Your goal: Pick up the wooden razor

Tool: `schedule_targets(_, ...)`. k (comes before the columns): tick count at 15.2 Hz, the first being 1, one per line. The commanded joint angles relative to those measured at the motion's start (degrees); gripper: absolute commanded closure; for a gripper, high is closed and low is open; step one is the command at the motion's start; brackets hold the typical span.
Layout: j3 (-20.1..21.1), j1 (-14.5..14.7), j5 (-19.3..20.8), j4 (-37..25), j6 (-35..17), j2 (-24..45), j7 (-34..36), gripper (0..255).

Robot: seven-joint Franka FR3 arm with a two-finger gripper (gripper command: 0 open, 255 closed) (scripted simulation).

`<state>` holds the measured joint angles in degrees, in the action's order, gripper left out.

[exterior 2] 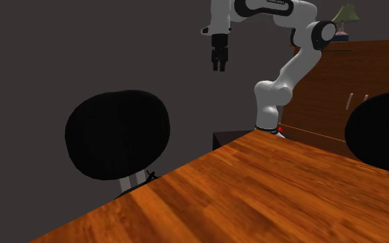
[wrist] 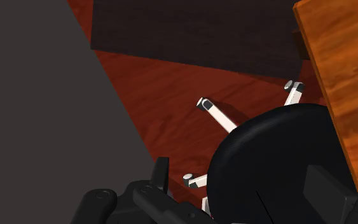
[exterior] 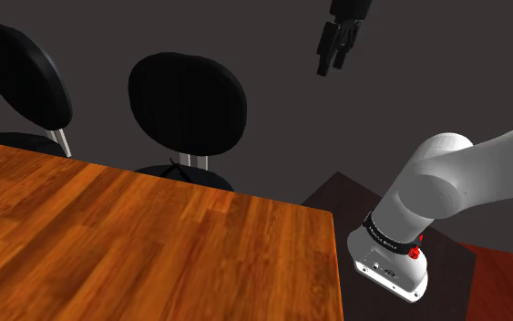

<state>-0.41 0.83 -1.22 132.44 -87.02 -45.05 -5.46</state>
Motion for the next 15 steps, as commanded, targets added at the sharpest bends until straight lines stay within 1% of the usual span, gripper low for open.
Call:
schedule_targets(1,0.0,0.0,0.0,0.0,0.0,0.0,0.0,0)
schedule_targets(8,1.3,2.2,-2.5,6.0,-14.9,7.1,-1.1,0)
schedule_targets(15,2.8,4.5,-5.0,8.0,-29.5,17.8,-2.7,0)
